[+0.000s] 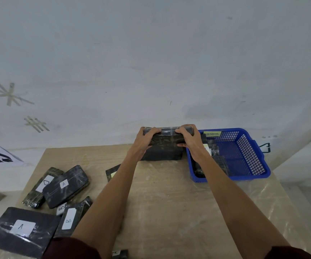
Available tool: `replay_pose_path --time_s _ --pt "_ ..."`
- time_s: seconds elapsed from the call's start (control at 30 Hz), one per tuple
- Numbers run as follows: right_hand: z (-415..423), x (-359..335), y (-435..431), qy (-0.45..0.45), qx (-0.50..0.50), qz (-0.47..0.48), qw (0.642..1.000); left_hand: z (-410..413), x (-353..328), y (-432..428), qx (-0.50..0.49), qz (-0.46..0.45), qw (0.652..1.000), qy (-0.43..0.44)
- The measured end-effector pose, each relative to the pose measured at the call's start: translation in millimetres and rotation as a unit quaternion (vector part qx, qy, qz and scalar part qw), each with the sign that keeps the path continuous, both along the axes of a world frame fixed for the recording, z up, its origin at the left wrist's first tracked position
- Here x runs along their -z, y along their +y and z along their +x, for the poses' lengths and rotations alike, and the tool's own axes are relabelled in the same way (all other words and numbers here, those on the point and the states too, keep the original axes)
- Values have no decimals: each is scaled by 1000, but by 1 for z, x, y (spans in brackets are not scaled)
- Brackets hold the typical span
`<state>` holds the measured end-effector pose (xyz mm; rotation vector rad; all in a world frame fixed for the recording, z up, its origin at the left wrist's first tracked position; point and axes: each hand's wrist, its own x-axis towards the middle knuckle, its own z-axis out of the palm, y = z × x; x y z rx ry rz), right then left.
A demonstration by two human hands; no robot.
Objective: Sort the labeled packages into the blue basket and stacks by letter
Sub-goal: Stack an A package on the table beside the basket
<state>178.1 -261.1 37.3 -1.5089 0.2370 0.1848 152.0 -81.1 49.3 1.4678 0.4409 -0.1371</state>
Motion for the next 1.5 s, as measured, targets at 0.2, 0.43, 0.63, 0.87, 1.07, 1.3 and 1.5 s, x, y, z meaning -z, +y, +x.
replay_pose_path --time_s 0.2,0.43,0.63,0.87,1.07,1.3,1.5 --pt "1 3 -9 -26 -44 -52 997 0 8 2 4 43 999 -7" --pt "-1 12 -20 -160 -176 -326 915 -3 8 4 13 150 988 -39" --pt "4 5 -3 -172 -248 -530 792 -3 6 -12 30 180 980 -75" --pt "6 17 -15 -125 -216 -337 908 1 -15 -11 72 44 995 -51" --pt "2 16 -15 -116 -223 -255 934 -6 -14 -8 123 -61 987 -88" --pt "4 13 -12 -133 -230 -234 935 -6 -11 -5 134 -80 981 -116" --pt "7 9 -11 -135 -240 -240 931 -4 -16 -4 138 -90 980 -107"
